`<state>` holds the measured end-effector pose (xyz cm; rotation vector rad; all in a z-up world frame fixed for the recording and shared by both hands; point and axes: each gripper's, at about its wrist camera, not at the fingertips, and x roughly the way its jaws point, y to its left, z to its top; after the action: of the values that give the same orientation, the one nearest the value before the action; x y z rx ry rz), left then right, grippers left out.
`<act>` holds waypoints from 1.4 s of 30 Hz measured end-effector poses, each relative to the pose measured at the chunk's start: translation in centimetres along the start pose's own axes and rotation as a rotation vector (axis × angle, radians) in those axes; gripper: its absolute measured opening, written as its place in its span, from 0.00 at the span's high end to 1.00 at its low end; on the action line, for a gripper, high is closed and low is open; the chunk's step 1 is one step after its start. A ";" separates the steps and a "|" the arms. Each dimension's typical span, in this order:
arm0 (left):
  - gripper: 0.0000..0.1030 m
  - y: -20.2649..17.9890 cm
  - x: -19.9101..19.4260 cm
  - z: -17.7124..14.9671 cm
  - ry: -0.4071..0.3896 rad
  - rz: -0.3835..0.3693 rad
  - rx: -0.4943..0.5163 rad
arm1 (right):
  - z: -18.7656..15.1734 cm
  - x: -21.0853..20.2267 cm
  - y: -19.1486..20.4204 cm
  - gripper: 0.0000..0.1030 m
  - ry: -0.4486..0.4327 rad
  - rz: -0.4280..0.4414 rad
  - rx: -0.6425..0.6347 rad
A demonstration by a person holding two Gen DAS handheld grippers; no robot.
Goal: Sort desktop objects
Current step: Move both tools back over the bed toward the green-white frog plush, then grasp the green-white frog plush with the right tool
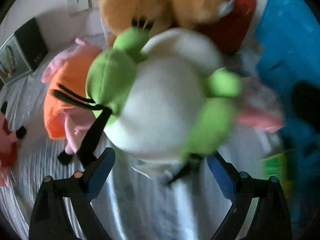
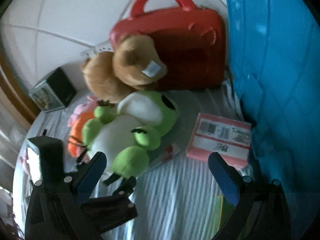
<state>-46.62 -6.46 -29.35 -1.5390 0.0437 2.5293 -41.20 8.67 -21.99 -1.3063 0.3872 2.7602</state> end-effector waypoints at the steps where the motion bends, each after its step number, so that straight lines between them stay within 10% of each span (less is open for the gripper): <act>1: 0.08 1.1 0.2 0.0 -0.020 0.011 -0.008 | 0.1 0.7 -0.2 0.00 0.007 -0.010 0.001; 9: 0.10 12.4 -2.2 1.3 -0.076 0.290 -0.134 | 0.6 4.1 0.1 0.00 0.034 0.060 0.047; 20: 0.10 7.9 -8.0 0.3 -0.126 0.007 -0.177 | -0.1 3.3 1.4 0.00 0.052 0.049 0.041; 26: 0.10 4.0 -1.5 2.4 -0.042 0.127 -0.073 | 1.6 3.6 0.6 0.00 0.029 0.042 0.063; 39: 0.00 6.4 1.5 4.5 -0.092 0.082 0.020 | 5.0 14.2 2.3 0.00 0.140 0.090 -0.010; 42: 0.18 6.0 1.5 4.1 -0.092 0.050 0.009 | 4.8 16.0 1.7 0.00 0.171 0.143 0.046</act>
<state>-51.89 -11.71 -29.21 -1.4342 0.0816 2.6311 -55.26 7.41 -31.01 -1.5679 0.5731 2.7405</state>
